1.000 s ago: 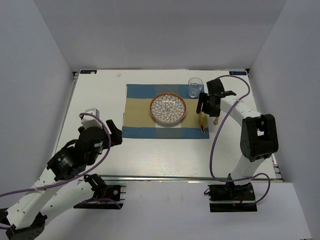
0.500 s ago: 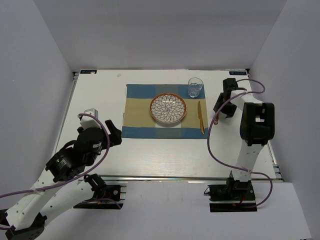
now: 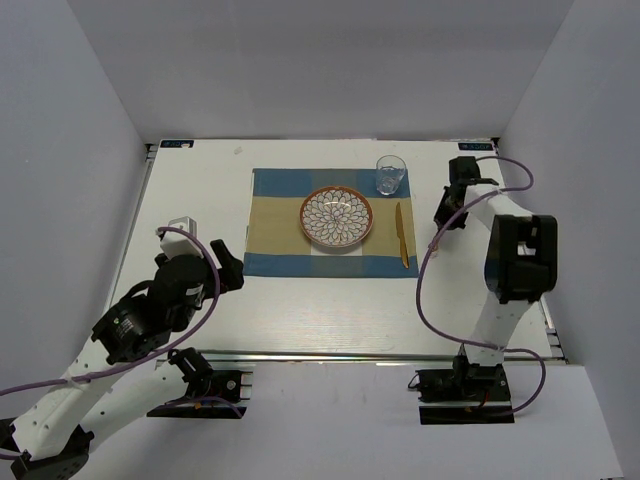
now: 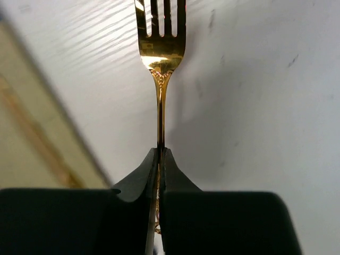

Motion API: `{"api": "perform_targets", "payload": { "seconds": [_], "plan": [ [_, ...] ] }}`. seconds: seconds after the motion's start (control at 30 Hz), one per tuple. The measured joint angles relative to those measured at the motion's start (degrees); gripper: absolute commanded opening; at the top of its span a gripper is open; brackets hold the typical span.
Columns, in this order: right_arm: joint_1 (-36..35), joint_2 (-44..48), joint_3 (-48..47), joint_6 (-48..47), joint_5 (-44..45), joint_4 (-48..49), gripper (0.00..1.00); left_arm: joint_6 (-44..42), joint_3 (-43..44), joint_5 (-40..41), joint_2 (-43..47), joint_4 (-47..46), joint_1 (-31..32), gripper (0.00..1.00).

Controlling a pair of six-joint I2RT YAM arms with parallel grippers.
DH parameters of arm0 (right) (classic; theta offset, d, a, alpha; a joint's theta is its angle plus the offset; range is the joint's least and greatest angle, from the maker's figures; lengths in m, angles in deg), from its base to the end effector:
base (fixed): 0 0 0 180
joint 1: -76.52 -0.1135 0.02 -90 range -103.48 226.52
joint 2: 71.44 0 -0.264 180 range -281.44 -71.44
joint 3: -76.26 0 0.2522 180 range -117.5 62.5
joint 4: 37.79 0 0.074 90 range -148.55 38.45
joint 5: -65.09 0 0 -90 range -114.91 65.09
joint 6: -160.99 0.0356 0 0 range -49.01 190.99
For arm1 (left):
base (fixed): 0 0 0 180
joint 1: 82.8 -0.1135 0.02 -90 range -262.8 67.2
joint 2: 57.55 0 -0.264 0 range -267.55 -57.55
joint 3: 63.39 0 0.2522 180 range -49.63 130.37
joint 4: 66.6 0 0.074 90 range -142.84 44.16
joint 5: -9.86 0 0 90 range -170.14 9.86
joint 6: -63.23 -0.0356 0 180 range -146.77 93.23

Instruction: Set the dinner table for one person

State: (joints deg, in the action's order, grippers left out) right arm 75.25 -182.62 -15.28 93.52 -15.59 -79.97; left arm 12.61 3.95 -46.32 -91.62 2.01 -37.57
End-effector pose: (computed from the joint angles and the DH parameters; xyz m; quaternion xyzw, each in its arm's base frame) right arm 0.4045 0.0032 0.1787 0.1978 0.9465 -0.0271 0.2537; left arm 0.0821 -0.0547 0.3398 -0.0900 0.8557 -0.1046 0.4988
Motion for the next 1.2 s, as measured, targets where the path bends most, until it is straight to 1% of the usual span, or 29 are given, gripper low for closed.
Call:
{"api": "perform_targets", "payload": {
  "seconds": [0.1, 0.2, 0.27, 0.37, 0.47, 0.57, 0.63, 0.77, 0.9, 1.03, 1.1, 1.2],
  "plan": [
    [-3.48, 9.42, 3.52, 1.18, -0.15, -0.28, 0.00, 0.04, 0.00, 0.04, 0.46, 0.02, 0.00, 0.98],
    [-12.00, 15.87, 0.81, 2.43, -0.07, 1.01, 0.00, 0.37, -0.15, 0.35, 2.64, 0.04, -0.28, 0.98],
    [-19.45, 17.29, -2.27, 3.93, -0.48, 3.23, 0.00, 1.01, -0.31, 1.07, 4.90, 0.37, -0.50, 0.98],
    [-29.42, 16.35, -5.11, 7.39, -2.25, 7.17, 0.00, 2.64, -0.31, 3.02, 8.41, 1.14, -0.55, 0.98],
    [-37.00, 12.09, -7.32, 11.47, -3.52, 9.57, 0.00, 4.70, -0.28, 5.16, 11.08, 2.54, -0.55, 0.98],
    [-42.60, 4.13, -11.34, 15.67, -3.76, 11.69, 0.00, 6.23, -0.28, 6.86, 13.27, 3.98, -0.55, 0.98],
    [-45.72, -2.27, -15.78, 18.32, -3.13, 11.98, 0.00, 6.86, -0.28, 7.74, 14.58, 4.57, -0.55, 0.98],
    [-50.05, -15.91, -28.72, 22.64, -0.96, 10.60, 0.00, 7.45, -0.26, 8.68, 15.80, 5.33, -0.55, 0.98],
    [-52.11, -23.63, -36.65, 26.18, 0.63, 7.78, 0.00, 7.69, -0.26, 8.85, 15.69, 5.62, -0.55, 0.98],
    [-51.84, -29.42, -44.00, 27.87, 1.55, 4.50, 0.00, 7.67, -0.26, 8.83, 15.67, 5.62, -0.55, 0.98],
    [-51.36, -31.50, -46.88, 28.02, 1.68, 3.87, 0.00, 7.65, -0.26, 8.83, 15.67, 5.60, -0.55, 0.98],
    [-50.80, -32.70, -48.57, 28.06, 1.66, 3.30, 0.00, 7.58, -0.26, 8.81, 15.67, 5.55, -0.55, 0.98]
  ]
}}
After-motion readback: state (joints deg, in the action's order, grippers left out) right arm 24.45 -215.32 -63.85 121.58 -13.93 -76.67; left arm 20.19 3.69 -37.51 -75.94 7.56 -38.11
